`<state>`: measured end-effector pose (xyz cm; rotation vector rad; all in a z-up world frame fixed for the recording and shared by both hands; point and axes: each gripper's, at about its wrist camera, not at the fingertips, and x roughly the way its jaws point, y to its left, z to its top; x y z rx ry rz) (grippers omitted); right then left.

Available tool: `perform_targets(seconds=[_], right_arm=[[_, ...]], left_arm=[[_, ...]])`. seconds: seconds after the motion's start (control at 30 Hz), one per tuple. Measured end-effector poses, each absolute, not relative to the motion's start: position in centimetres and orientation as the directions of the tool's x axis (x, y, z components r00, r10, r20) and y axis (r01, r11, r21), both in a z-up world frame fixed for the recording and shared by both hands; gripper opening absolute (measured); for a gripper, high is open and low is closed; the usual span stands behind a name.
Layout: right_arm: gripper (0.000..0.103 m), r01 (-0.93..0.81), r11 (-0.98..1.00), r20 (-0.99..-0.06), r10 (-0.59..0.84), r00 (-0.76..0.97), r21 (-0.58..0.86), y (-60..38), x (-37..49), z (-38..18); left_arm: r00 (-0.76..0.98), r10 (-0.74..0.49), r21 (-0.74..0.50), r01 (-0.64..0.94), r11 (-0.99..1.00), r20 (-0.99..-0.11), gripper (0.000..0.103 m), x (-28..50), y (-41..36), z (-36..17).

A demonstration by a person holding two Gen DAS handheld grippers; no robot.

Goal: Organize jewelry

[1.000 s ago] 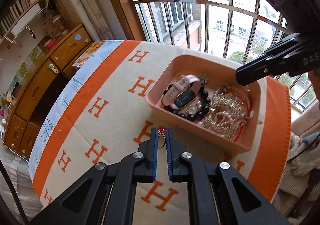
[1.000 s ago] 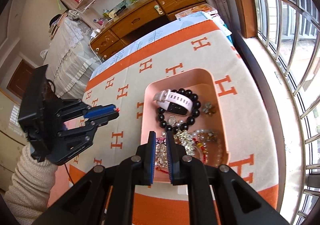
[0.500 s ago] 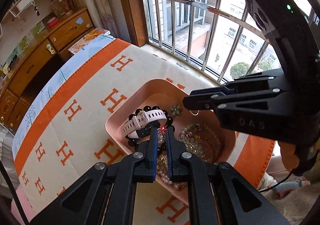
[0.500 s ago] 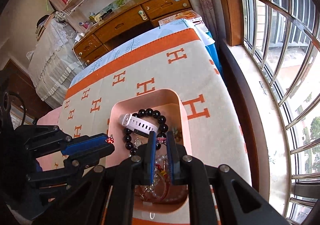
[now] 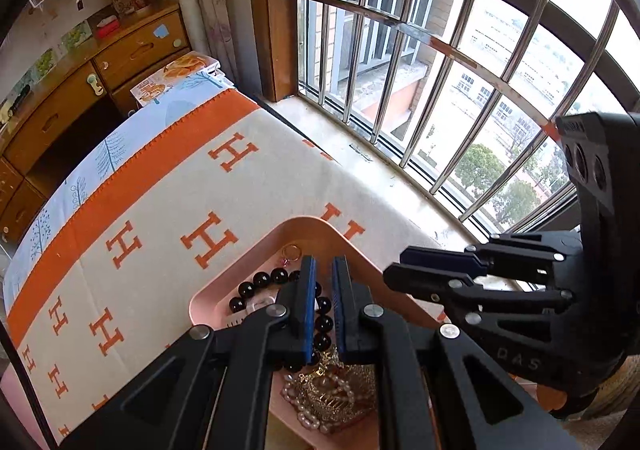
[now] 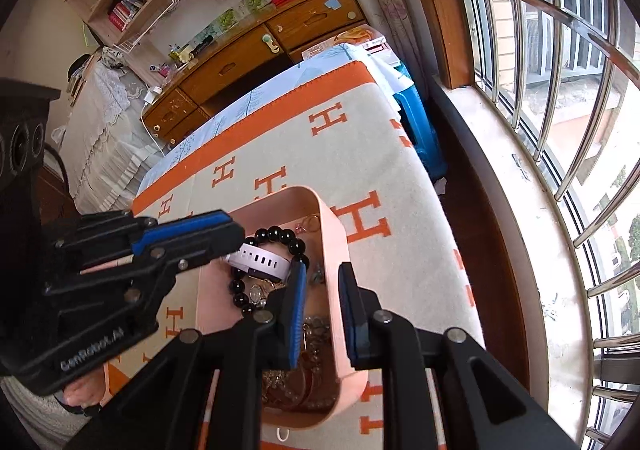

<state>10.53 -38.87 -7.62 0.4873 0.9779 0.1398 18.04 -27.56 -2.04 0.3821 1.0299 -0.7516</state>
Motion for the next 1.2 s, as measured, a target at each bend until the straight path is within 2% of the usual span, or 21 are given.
perform_targets(seconds=[0.1, 0.3, 0.37, 0.43, 0.53, 0.63, 0.67, 0.8, 0.87, 0.97, 1.07, 1.2], right_arm=[[0.017, 0.091, 0.886, -0.757, 0.331, 0.564, 0.455, -38.8, 9.7, -7.5], [0.017, 0.06, 0.888, -0.746, 0.344, 0.571, 0.455, -37.8, 8.8, -7.1], [0.017, 0.048, 0.89, -0.743, 0.348, 0.572, 0.454, -37.2, 8.5, -6.9], [0.017, 0.04, 0.891, -0.742, 0.351, 0.571, 0.452, -36.7, 8.3, -6.9], [0.017, 0.023, 0.892, -0.742, 0.361, 0.565, 0.451, -35.6, 7.9, -7.0], [0.017, 0.002, 0.896, -0.744, 0.367, 0.558, 0.444, -34.3, 7.4, -7.1], [0.017, -0.005, 0.899, -0.745, 0.367, 0.557, 0.439, -33.8, 7.1, -7.0], [0.017, -0.035, 0.904, -0.739, 0.37, 0.563, 0.426, -31.9, 6.0, -6.7], [0.017, -0.049, 0.91, -0.736, 0.364, 0.57, 0.412, -31.0, 5.4, -6.3], [0.017, -0.076, 0.92, -0.728, 0.352, 0.588, 0.384, -29.6, 4.3, -5.6], [0.03, -0.094, 0.922, -0.714, 0.353, 0.605, 0.377, -28.4, 3.1, -5.1], [0.031, -0.103, 0.92, -0.703, 0.357, 0.615, 0.377, -27.2, 1.8, -4.3]], left_arm=[[0.301, -0.366, -0.053, 0.705, 0.708, -0.88, 0.009, 18.5, -27.6, -2.4], [0.338, -0.358, -0.064, 0.643, 0.763, -0.87, 0.027, 18.2, -25.2, -2.1], [0.37, -0.357, -0.062, 0.614, 0.787, -0.858, 0.053, 17.7, -23.7, -1.7], [0.424, -0.344, -0.046, 0.573, 0.818, -0.838, 0.066, 17.0, -22.0, -1.2], [0.46, -0.324, -0.047, 0.517, 0.855, -0.827, 0.069, 15.8, -19.3, -0.9], [0.491, -0.278, -0.045, 0.433, 0.9, -0.825, 0.088, 14.4, -16.4, -0.9], [0.507, -0.266, -0.044, 0.407, 0.912, -0.82, 0.091, 13.8, -15.4, -0.9], [0.559, -0.196, -0.026, 0.297, 0.954, -0.805, 0.093, 11.0, -12.2, -1.1], [0.579, -0.165, -0.024, 0.245, 0.969, -0.799, 0.1, 9.5, -10.9, -1.3], [0.606, -0.111, -0.002, 0.178, 0.984, -0.787, 0.102, 7.2, -9.2, -1.7], [0.6, -0.052, 0.027, 0.121, 0.992, -0.798, 0.102, 5.5, -8.1, -2.2], [0.564, 0.013, 0.075, 0.087, 0.993, -0.826, 0.102, 4.3, -7.6, -2.9]])
